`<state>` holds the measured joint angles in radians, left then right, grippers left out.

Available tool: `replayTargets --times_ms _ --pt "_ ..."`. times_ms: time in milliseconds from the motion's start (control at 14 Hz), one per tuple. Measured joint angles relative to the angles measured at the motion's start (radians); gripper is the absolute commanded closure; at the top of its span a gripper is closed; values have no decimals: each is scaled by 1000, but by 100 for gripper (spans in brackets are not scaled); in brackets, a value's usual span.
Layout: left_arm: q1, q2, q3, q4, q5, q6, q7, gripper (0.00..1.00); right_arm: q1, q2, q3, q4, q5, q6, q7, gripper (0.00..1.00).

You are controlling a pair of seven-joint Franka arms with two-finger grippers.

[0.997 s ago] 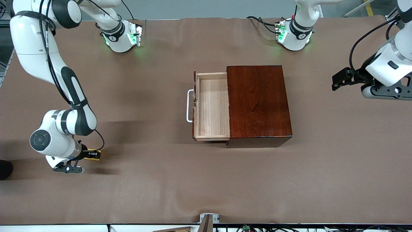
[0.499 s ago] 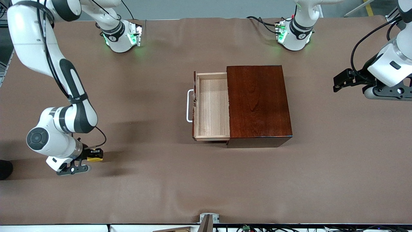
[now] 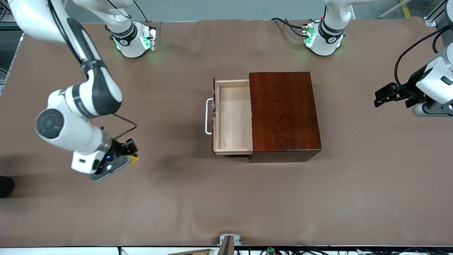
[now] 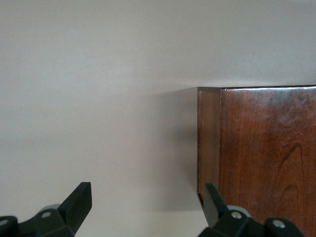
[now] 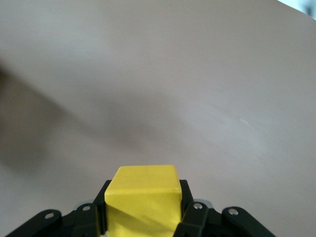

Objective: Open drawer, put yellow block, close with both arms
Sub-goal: 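Lift the yellow cube with the right gripper and carry it over the drawer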

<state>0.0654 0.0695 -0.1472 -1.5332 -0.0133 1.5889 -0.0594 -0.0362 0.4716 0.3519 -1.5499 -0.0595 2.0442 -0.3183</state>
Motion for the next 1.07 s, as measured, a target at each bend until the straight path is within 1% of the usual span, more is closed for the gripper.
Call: replayTargets --times_ms 285,356,427,712,926,1068 --pt "0 2 -3 -3 0 2 0 0 13 -5 166 -9 -1 -4 -108 100" --pt "-1 3 -4 -3 0 2 0 0 26 -5 197 -10 -1 -4 -137 100" --pt "-1 4 -4 -4 0 3 0 0 51 -5 213 -10 -1 -3 -175 100" --pt "-1 4 -5 -5 0 4 0 0 203 -6 223 26 -26 11 -352 100" --pt "-1 4 -5 -6 0 5 0 0 270 0 222 38 -47 17 -465 100" --pt "-1 4 -5 -6 0 5 0 0 323 25 219 54 -105 22 -483 100"
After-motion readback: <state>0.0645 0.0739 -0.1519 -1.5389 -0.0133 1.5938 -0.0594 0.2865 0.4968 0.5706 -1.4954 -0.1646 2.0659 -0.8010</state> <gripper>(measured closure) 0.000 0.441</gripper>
